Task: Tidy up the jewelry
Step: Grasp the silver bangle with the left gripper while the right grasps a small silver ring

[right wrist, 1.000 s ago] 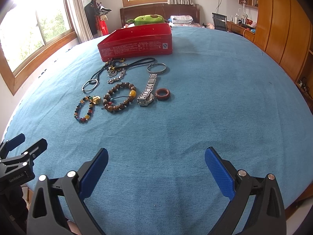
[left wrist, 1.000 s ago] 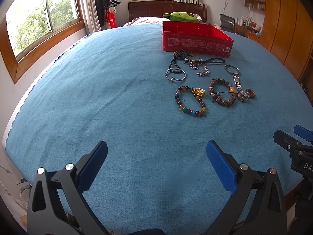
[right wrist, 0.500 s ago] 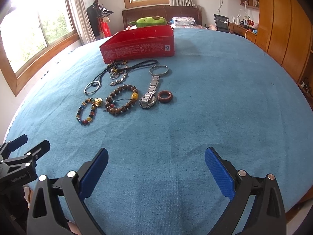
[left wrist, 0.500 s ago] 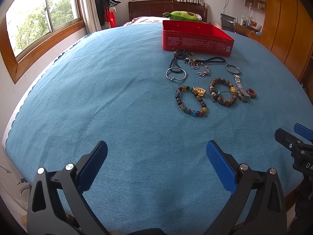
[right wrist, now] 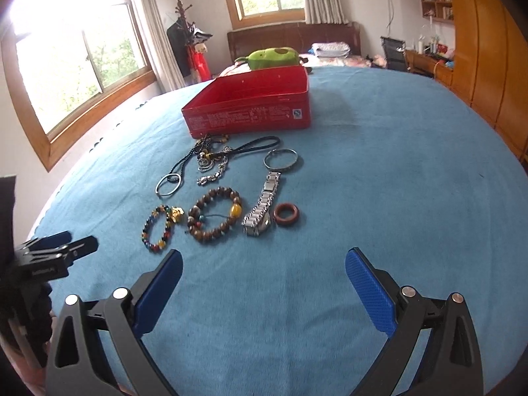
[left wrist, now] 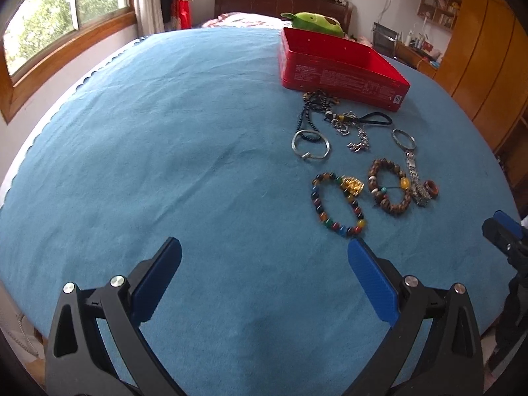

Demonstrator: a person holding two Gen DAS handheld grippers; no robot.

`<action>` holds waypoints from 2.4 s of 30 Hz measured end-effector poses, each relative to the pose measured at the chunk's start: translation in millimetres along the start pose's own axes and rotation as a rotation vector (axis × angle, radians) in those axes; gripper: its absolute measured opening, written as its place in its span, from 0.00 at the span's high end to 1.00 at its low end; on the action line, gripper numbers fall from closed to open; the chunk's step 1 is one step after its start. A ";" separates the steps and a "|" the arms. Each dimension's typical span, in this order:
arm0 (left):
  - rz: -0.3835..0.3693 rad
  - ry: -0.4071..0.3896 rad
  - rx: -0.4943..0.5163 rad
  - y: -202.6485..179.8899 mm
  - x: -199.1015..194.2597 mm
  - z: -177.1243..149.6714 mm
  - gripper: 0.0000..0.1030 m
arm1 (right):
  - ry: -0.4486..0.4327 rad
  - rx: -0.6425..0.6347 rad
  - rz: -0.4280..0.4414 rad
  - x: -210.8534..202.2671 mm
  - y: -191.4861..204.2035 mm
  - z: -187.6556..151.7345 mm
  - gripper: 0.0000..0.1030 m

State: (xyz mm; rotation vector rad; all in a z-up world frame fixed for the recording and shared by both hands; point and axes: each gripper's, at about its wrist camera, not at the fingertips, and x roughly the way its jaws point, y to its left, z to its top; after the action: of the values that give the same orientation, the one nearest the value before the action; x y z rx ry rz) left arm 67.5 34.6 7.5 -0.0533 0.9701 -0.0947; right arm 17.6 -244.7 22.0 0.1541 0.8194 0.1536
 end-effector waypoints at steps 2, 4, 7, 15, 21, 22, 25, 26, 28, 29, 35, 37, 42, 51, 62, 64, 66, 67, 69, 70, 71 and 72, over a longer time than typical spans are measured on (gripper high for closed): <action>0.000 0.024 -0.002 -3.8 7.3 10.2 0.04 | 0.026 0.020 0.015 6.7 -4.5 7.5 0.04; -0.003 0.049 0.007 -12.0 19.4 26.7 0.04 | 0.054 0.040 0.037 15.5 -10.3 15.9 0.04; -0.004 0.082 0.033 -26.5 37.6 48.1 0.04 | 0.080 0.071 0.053 26.6 -19.7 27.8 0.09; -0.009 0.181 0.039 -46.6 86.1 85.1 0.05 | 0.122 0.079 0.077 53.7 -30.4 47.5 0.18; -0.011 0.233 0.032 -51.5 112.5 94.3 0.06 | 0.150 0.103 0.091 74.1 -39.3 56.3 0.19; -0.013 0.241 0.031 -52.6 116.2 94.8 0.07 | 0.151 0.104 0.093 76.1 -39.9 57.3 0.19; 0.014 0.238 0.031 -54.6 122.9 98.2 0.26 | 0.149 0.098 0.099 82.7 -38.8 61.8 0.19; 0.018 0.231 0.033 -55.3 122.9 99.4 0.29 | 0.148 0.095 0.102 84.5 -38.3 63.1 0.19; 0.001 0.236 0.033 -56.5 123.8 101.0 0.31 | 0.150 0.093 0.106 87.6 -37.9 65.3 0.19; -0.005 0.236 0.031 -57.3 123.4 101.5 0.34 | 0.151 0.092 0.108 89.2 -38.0 66.4 0.19; -0.044 0.238 0.030 -59.8 124.5 102.6 0.61 | 0.149 0.102 0.104 98.5 -42.5 76.6 0.19; -0.039 0.235 0.023 -59.0 124.7 102.1 0.82 | 0.146 0.102 0.102 100.3 -43.2 80.6 0.19; -0.099 0.238 -0.008 -48.5 121.4 99.5 0.96 | 0.139 0.092 0.098 104.0 -39.6 93.0 0.19; -0.089 0.228 0.038 -61.0 124.6 101.2 0.80 | 0.173 0.071 0.114 123.1 -26.7 93.1 0.19; 0.004 0.218 0.086 -98.3 136.1 105.5 0.42 | 0.160 0.068 0.130 122.5 -26.1 91.4 0.19; 0.046 0.191 0.118 -110.2 138.5 105.1 0.49 | 0.152 0.063 0.132 119.8 -25.2 90.9 0.19; 0.060 0.178 0.135 -118.7 140.6 106.0 0.54 | 0.152 0.061 0.134 119.0 -25.6 89.7 0.19; 0.063 0.175 0.138 -121.6 140.7 106.1 0.54 | 0.154 0.062 0.135 119.4 -26.1 89.3 0.19; 0.048 0.172 0.132 -120.4 139.9 106.1 0.55 | 0.164 0.069 0.133 122.1 -28.0 88.6 0.19; 0.034 0.172 0.123 -118.9 139.8 107.2 0.55 | 0.169 0.073 0.131 122.8 -29.8 88.8 0.19; 0.021 0.173 0.115 -116.4 139.9 108.2 0.55 | 0.173 0.077 0.127 125.0 -31.3 89.4 0.19; 0.006 0.174 0.104 -114.1 139.3 109.5 0.55 | 0.177 0.081 0.122 126.7 -32.7 89.5 0.19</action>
State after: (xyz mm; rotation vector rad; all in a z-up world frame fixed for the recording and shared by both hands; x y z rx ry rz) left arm 229.7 -93.1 -35.1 0.0548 1.1379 -0.1462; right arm 171.3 -258.8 -14.6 0.2702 0.9939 0.2518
